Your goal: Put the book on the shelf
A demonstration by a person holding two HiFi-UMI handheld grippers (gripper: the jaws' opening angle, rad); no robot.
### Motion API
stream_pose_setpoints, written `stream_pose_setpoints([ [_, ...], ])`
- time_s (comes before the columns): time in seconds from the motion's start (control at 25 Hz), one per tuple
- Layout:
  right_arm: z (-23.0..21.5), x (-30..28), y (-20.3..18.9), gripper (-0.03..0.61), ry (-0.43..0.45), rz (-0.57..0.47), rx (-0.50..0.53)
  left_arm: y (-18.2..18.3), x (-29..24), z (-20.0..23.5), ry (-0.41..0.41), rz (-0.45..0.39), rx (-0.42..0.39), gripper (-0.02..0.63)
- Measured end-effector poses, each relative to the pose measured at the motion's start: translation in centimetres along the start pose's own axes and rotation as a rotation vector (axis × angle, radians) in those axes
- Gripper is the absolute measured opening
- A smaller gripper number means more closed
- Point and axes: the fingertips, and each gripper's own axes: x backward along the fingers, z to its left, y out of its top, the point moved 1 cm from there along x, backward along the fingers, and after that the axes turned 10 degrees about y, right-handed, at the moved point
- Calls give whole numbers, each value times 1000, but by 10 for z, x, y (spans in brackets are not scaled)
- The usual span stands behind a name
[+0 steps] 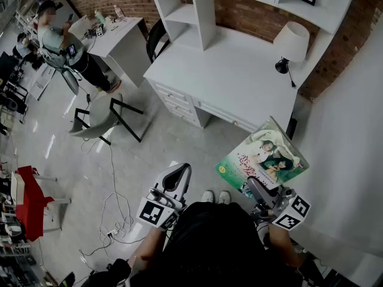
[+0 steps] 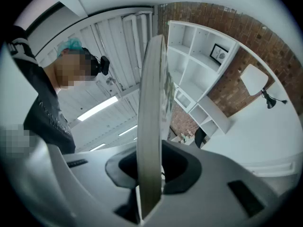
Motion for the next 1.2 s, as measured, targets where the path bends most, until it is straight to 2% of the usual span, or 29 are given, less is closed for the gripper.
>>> stream_pose_setpoints([
  [0.16,-7,10,6,80,11,8,9,-7,-3,-14,-8,17,2,18],
  [0.52,-28,18,5,81,15,54,16,-16,-6,-20,43,32,4,18],
  [0.92,-33,0,4,81,19,49,-1,-14,0,0,54,6,0,18],
  [1.04,-37,-7,1,80,14,62,3,-7,-11,8,46,-30,29,18],
  [1.2,-53,-24,3,80,-1,72,-4,-12,-34,25,19,-23,19,18],
])
